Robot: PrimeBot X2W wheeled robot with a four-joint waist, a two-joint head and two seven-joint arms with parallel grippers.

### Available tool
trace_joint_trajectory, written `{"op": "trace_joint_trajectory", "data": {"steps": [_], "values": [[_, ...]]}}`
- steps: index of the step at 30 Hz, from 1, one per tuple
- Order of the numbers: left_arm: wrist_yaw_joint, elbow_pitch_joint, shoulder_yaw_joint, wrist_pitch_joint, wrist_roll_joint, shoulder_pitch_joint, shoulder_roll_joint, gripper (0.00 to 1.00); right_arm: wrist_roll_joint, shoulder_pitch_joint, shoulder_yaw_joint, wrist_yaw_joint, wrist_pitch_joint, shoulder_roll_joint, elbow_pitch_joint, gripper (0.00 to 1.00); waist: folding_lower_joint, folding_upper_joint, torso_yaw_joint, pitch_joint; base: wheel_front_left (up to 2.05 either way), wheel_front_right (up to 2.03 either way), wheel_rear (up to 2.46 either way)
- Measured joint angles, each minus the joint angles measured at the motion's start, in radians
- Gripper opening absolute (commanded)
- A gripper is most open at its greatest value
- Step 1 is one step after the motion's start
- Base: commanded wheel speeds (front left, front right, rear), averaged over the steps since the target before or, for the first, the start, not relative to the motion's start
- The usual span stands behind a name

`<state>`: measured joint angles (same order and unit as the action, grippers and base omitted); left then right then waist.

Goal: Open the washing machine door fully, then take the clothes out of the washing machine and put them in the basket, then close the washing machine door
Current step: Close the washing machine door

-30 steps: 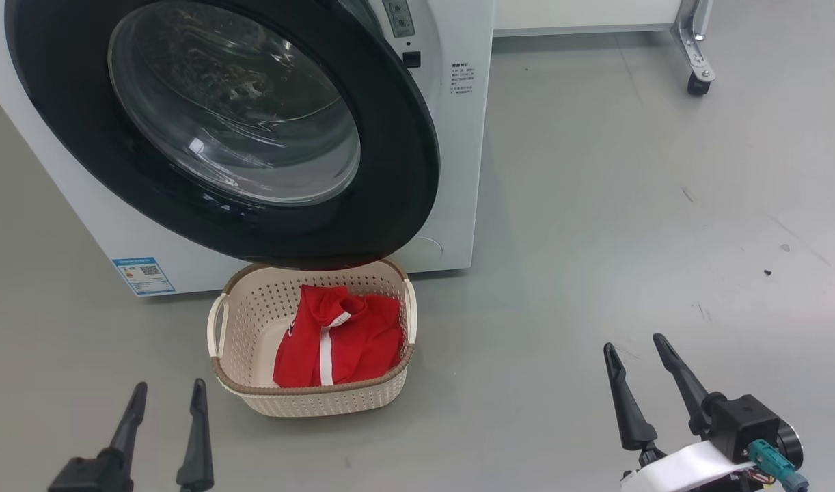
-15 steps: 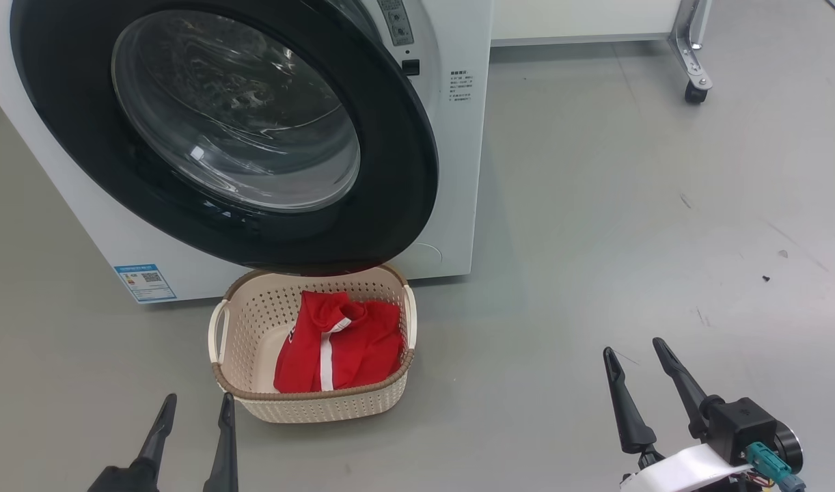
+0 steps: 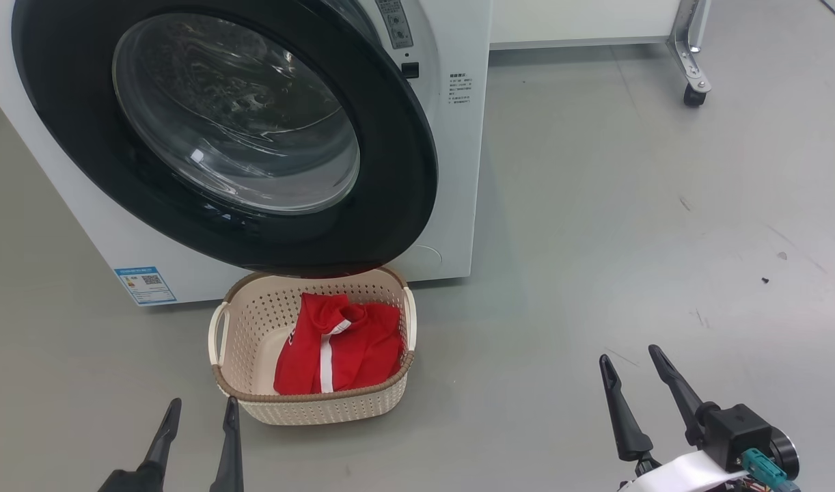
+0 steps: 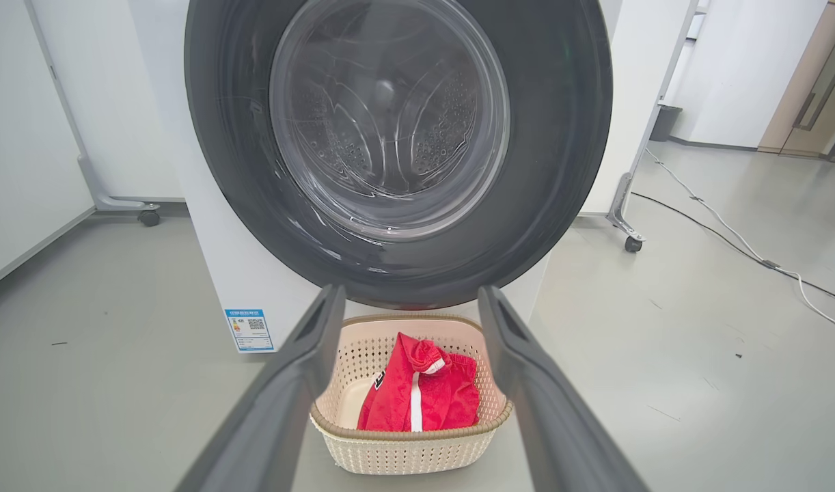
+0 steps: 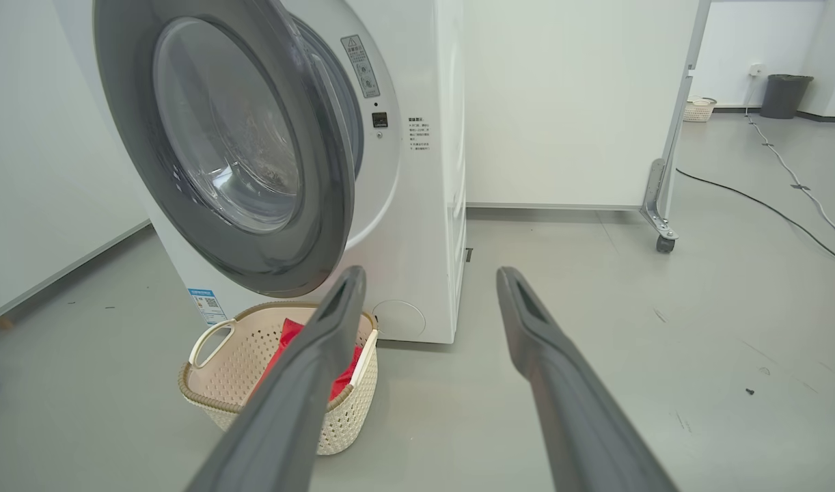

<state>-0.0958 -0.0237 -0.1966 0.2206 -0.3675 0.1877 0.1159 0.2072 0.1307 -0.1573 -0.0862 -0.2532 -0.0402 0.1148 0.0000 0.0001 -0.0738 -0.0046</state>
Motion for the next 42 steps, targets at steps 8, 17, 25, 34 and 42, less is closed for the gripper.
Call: {"op": "trace_joint_trajectory", "data": {"steps": [8, 17, 25, 34, 42], "values": [[0.0, -0.009, -0.002, 0.001, 0.014, 0.0, -0.005, 1.0, 0.0, 0.0, -0.003, 0.001, 0.0, 0.0, 0.0, 1.0, 0.0, 0.0, -0.002, 0.001, 0.0, 0.0, 0.0], [-0.004, -0.02, -0.002, 0.002, 0.016, 0.0, -0.008, 1.0, 0.0, 0.0, -0.003, 0.001, 0.0, 0.0, -0.001, 0.0, 0.0, 0.0, -0.005, 0.001, 0.0, 0.0, 0.0], [-0.005, -0.024, -0.014, 0.009, 0.023, -0.003, -0.01, 1.0, 0.0, 0.0, 0.0, 0.001, 0.0, 0.0, 0.0, 0.0, 0.0, 0.0, 0.001, 0.005, 0.0, 0.0, 0.0], [-0.005, -0.016, -0.035, 0.01, 0.039, -0.016, -0.014, 1.0, -0.009, -0.013, -0.012, -0.009, 0.0, -0.021, -0.001, 0.0, 0.0, 0.0, 0.04, 0.02, 0.0, 0.0, 0.0], [-0.005, 0.005, -0.058, 0.011, 0.046, -0.045, -0.031, 1.0, -0.017, -0.114, -0.034, -0.019, 0.0, -0.047, -0.002, 0.0, 0.0, 0.0, 0.089, 0.055, 0.0, 0.0, 0.0]]}}
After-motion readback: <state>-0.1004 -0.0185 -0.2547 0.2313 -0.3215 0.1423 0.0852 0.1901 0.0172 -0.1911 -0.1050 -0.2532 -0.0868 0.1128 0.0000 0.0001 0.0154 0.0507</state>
